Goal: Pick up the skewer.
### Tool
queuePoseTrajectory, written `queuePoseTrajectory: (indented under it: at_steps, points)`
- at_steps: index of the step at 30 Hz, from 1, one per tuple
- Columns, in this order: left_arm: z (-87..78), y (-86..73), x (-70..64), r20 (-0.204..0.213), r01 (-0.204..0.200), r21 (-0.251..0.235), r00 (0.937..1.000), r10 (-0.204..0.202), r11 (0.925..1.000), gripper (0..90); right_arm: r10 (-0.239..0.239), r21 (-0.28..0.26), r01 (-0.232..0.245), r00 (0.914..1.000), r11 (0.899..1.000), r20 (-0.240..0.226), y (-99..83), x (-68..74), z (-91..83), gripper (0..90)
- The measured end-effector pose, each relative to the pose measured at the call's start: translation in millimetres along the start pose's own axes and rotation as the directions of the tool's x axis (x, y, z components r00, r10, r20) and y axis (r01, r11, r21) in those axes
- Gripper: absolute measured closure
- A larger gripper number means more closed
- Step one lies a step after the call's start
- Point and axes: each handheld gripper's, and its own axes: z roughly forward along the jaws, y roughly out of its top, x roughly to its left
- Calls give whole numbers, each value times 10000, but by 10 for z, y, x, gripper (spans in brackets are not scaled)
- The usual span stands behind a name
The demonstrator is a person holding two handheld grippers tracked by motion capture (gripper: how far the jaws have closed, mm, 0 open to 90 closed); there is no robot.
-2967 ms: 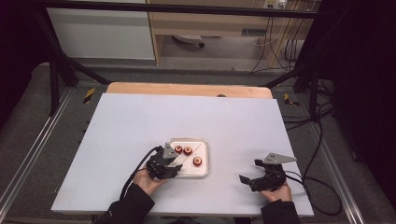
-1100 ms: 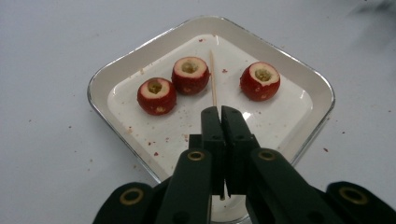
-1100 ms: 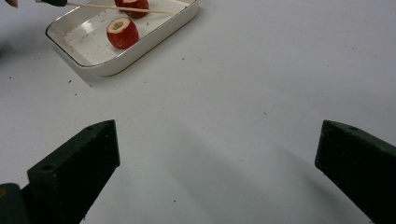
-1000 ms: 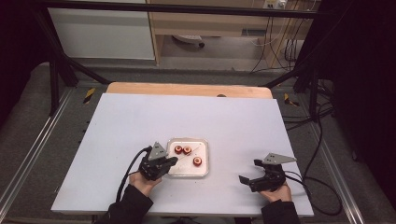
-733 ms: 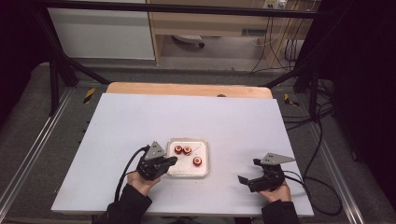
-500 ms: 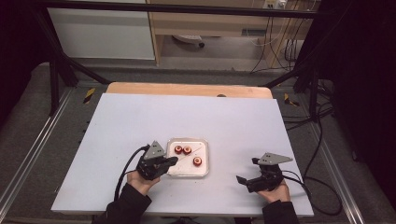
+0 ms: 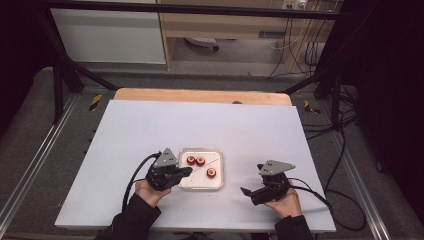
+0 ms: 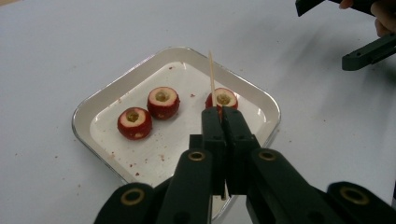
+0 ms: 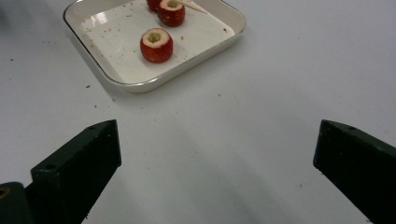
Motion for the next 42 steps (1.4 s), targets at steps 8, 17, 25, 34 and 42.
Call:
queuePoseTrajectory:
  at_steps: [8,17,25,34,42]
  points:
    - [38,124,-69,376,-376,259,9986,366,9990,888,-1027,251,1025,9947,9944,59,215,135,72,31]
    - [153,233,-202,812,-980,620,9924,929,9933,888,-2388,429,2380,9710,9703,139,342,262,118,110]
    - [285,330,-327,1165,-1406,885,9846,1299,9861,888,-3581,877,3570,9337,9300,-37,406,343,177,244]
    - [427,410,-443,1497,-1726,1146,9765,1548,9783,888,-4581,1157,4570,8887,8819,-187,385,386,212,413]
    - [521,426,-528,1754,-2036,1366,9682,1786,9695,888,-5848,1272,5820,8110,8032,-175,342,410,210,568]
